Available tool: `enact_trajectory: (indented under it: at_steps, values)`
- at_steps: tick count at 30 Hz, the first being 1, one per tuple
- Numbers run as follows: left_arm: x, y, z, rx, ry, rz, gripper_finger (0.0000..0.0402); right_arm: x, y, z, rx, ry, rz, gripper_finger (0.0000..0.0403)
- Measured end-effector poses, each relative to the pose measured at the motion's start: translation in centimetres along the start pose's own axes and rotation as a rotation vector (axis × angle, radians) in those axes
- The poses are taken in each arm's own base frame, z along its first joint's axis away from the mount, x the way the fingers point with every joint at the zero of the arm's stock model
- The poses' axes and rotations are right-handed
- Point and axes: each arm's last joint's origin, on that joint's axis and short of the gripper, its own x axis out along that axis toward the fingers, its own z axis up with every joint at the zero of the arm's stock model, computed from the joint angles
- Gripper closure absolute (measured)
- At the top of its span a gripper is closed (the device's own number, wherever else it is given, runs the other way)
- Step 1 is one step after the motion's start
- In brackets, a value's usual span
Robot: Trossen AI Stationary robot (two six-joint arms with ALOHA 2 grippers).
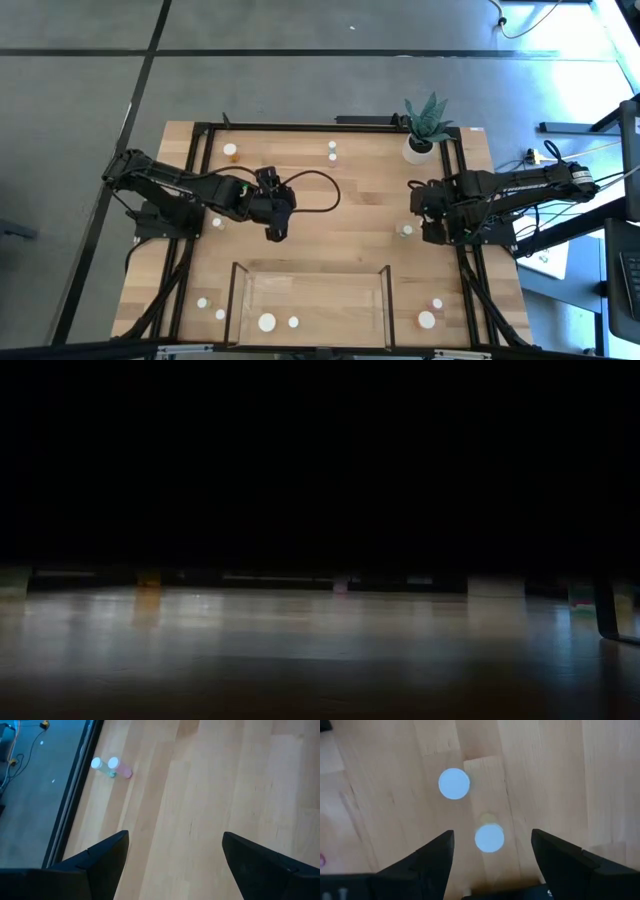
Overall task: Pick and place medicine bottles onto shelf by color
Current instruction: Put the top right yellow pill bottle on the shelf
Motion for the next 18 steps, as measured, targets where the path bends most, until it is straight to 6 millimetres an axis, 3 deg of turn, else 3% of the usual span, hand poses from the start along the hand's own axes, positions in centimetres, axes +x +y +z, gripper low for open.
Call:
enact_trajectory:
  at_steps: [8,18]
  values:
    - [0.0,0.0,0.0,0.001,0.000,0.000,0.0086,2.7,-0.2,-1.5,0.001,0.090,0.017,0.0135]
    - [0.0,0.1,0.0,-0.004,-0.001,0.002,0.0086,2.7,-0.2,-1.3,0.009,0.073,0.019,0.0135]
